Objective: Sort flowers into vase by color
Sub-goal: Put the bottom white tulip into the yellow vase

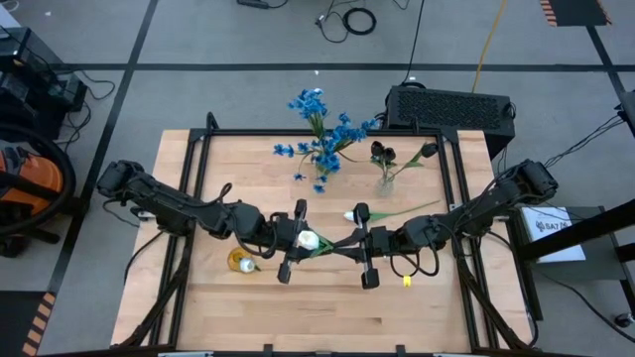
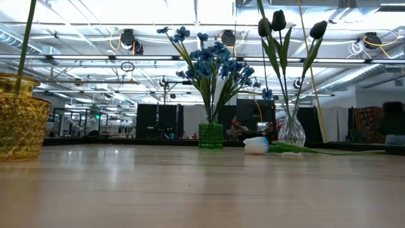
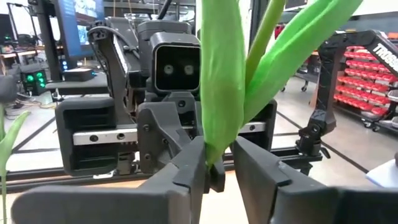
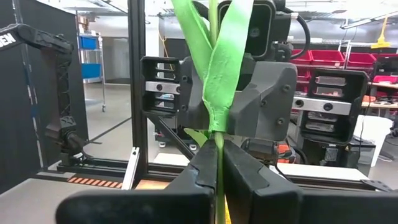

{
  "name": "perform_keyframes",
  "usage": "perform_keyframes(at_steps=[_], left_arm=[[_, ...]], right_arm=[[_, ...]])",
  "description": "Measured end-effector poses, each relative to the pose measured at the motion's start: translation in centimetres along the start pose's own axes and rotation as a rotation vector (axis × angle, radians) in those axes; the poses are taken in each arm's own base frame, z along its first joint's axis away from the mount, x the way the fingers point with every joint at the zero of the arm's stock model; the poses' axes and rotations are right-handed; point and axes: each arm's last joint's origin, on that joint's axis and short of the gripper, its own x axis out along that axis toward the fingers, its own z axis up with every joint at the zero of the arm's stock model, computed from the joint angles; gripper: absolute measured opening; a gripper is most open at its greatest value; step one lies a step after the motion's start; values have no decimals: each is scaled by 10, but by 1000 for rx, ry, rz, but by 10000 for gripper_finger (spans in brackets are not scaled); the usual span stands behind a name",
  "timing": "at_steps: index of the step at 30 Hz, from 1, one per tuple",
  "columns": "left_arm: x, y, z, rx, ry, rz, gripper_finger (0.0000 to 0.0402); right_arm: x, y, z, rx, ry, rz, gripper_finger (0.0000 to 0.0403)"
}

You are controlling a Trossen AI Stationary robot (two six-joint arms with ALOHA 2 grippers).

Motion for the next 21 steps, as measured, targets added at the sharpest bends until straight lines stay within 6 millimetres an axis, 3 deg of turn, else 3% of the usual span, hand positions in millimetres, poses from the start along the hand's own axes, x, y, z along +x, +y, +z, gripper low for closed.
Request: perform_keyframes(at_steps=[9, 16, 21], left_arm=[[0, 2, 0, 43, -3, -3, 75], [0, 2, 0, 44, -2, 0, 13], [0, 2, 0, 43, -1, -1, 11]], right_arm=[[0, 0, 0, 1, 2, -6, 16], [0, -1, -1, 0, 12, -41, 58], [-1, -2, -1, 16, 18, -48, 89]])
